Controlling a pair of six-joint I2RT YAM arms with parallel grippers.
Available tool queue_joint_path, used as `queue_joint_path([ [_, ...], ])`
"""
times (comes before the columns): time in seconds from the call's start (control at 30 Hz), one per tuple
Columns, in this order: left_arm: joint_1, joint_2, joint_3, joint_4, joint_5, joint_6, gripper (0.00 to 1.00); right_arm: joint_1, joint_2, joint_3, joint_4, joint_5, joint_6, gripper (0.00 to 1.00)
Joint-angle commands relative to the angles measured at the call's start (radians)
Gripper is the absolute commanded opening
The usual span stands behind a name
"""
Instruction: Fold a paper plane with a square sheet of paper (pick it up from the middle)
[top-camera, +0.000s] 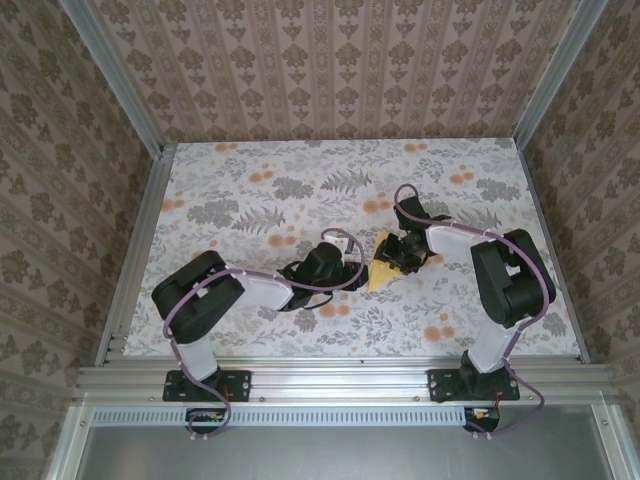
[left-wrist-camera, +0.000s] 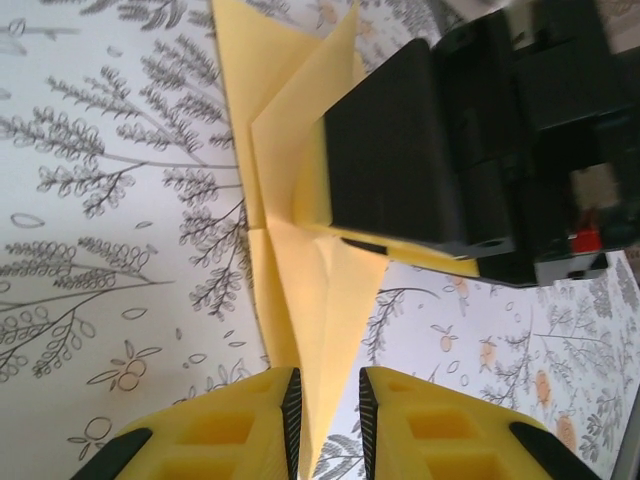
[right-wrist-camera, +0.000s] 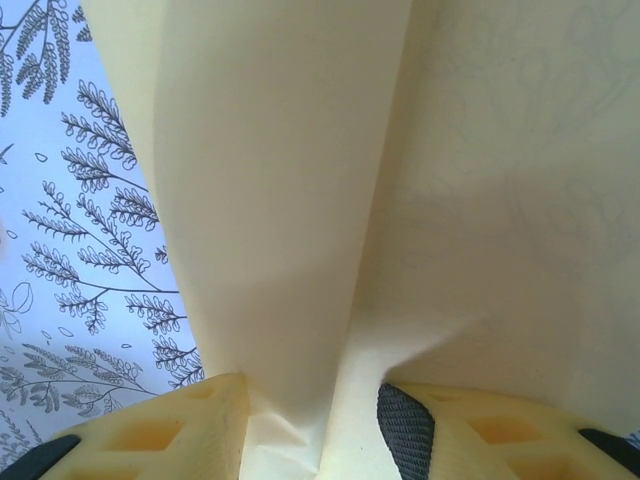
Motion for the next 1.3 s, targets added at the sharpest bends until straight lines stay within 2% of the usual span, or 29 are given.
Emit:
queue_joint_path([
  [0.0,0.013,0.024,0.018,-0.016,-0.005,-0.029,0.26,0.008,0.152,-0.076,-0.034,0.125,-0.032,0.48],
  [0.47,0.025,0.084,0.039,0.073,0.101,-0.046,0.26,0.018,0.188,-0.045,-0.083,0.168,-0.044,0.49],
  [0.93,0.021,0.111,0.039,0.157,0.155,-0.032,0.25,0.042,0.250,-0.006,-0.121,0.215,-0.030,0.48],
  [1.27,0.011,0.148,0.077,0.155,0.169,-0.017,0.24,0.053,0.279,0.007,-0.126,0.232,-0.027,0.52],
])
